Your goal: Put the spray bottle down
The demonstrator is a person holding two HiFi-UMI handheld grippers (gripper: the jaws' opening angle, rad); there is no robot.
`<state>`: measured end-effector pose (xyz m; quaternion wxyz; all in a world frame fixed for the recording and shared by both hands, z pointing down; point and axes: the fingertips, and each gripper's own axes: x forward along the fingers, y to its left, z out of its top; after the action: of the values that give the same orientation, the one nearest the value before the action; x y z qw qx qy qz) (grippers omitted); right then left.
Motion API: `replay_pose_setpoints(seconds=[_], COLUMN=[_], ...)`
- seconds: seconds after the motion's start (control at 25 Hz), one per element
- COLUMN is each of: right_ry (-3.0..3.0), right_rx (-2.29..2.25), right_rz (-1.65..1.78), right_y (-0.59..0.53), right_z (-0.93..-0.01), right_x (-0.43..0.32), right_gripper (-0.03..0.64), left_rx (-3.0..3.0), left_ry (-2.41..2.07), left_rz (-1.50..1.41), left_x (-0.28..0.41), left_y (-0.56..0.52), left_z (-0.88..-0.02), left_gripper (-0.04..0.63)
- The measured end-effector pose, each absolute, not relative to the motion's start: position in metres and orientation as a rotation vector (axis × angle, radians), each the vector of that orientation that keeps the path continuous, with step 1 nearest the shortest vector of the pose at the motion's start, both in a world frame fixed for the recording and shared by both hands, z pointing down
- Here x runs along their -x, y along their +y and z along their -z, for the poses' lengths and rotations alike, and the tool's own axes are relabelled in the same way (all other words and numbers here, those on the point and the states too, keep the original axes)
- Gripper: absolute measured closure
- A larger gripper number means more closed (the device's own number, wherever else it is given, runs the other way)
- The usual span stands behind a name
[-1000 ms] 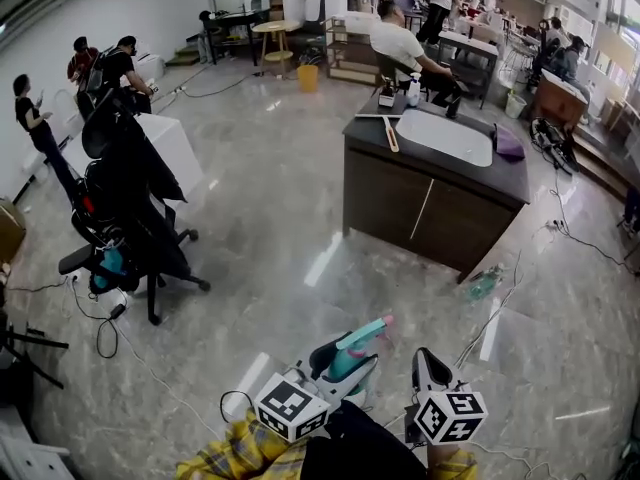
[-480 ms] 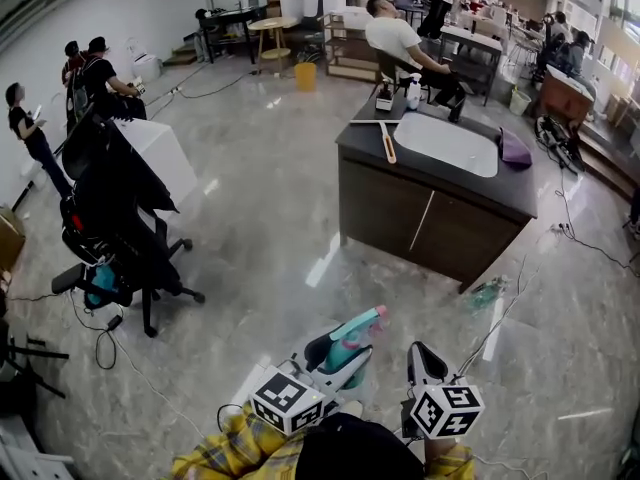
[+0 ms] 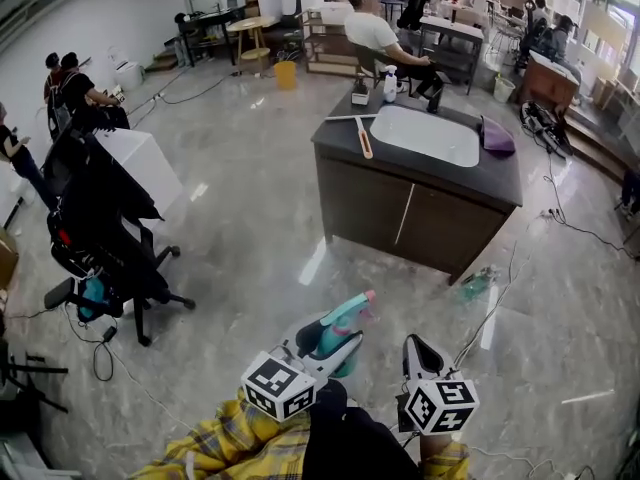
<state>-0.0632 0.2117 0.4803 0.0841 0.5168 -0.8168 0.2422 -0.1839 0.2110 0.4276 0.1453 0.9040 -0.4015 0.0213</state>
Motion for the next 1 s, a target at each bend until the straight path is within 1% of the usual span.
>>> replay_pose_setpoints(seconds=[0.28,0.6,1.0], right_ry=[-2.357,-2.308,-2.274], right_rx=[-1.669,-1.737,-1.722], right_rz=[-0.765,-0.745,-0.756], right_y=[0.218,0.189,0.134], right_z=[-0.489,-0.488,-0.491], right_x=[0.027,0.004,0.003], right_gripper=[0.611,0.611,0.611], left_rx=[-2.670,-2.684,-2.674], left_ry=[-1.049,-0.951,-0.901], left_rz=[-0.071,-0.063,-0.064], left_x=[0.145,0.117,0.105], left_y=[0.198,0.163,0.108], left_z=[-0.425,-0.433,-0.438], left_gripper=[0.367,0.367,0.367])
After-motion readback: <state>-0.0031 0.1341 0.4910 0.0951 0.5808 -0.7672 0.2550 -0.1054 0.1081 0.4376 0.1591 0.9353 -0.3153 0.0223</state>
